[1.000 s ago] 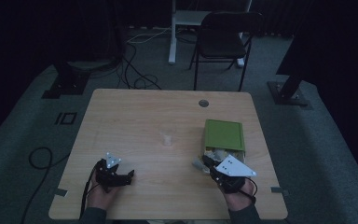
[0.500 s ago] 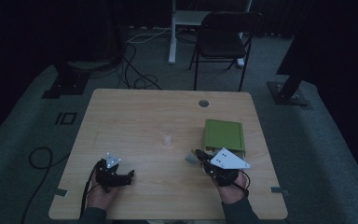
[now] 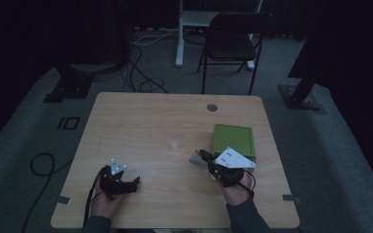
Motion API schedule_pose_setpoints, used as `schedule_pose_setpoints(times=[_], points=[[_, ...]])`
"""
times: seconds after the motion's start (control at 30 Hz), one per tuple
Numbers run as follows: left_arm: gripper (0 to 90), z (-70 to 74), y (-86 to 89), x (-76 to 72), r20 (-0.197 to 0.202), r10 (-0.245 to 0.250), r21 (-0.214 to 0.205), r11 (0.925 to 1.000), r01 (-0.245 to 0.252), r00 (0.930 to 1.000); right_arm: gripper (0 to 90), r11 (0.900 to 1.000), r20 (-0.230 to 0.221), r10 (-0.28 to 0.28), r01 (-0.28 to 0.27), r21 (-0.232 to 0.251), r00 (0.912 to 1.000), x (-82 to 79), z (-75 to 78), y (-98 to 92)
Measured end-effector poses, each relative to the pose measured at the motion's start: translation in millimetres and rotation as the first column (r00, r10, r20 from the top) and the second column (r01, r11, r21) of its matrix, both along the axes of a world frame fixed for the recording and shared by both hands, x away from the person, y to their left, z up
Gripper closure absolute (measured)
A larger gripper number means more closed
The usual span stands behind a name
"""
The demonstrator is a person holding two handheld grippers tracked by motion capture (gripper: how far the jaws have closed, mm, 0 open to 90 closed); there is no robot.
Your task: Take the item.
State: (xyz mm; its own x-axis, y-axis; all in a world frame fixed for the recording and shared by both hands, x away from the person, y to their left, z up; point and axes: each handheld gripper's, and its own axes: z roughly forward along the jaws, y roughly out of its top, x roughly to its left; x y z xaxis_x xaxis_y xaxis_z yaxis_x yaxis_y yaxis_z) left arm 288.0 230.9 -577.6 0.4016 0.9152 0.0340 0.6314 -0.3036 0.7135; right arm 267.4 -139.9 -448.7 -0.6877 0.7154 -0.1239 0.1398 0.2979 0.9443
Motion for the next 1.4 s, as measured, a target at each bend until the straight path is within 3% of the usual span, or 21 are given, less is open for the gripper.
schedule_pose_setpoints(times=[0.9,1.4], points=[[7.5,-0.1,-0.3,0.0,0.001,0.003,-0.004,1.0000,-0.003,1.0000,90.0,0.9999,0.008,-0.013,0.013,0.005,0.9999,30.1,10.1,7.4],[7.5,0.0,-0.1,0.1,0.001,0.001,-0.002,1.0000,-0.001,1.0000,90.0,1.0000,0.006,0.002,-0.002,-0.001,1.0000,46.8,15.6,23.1]])
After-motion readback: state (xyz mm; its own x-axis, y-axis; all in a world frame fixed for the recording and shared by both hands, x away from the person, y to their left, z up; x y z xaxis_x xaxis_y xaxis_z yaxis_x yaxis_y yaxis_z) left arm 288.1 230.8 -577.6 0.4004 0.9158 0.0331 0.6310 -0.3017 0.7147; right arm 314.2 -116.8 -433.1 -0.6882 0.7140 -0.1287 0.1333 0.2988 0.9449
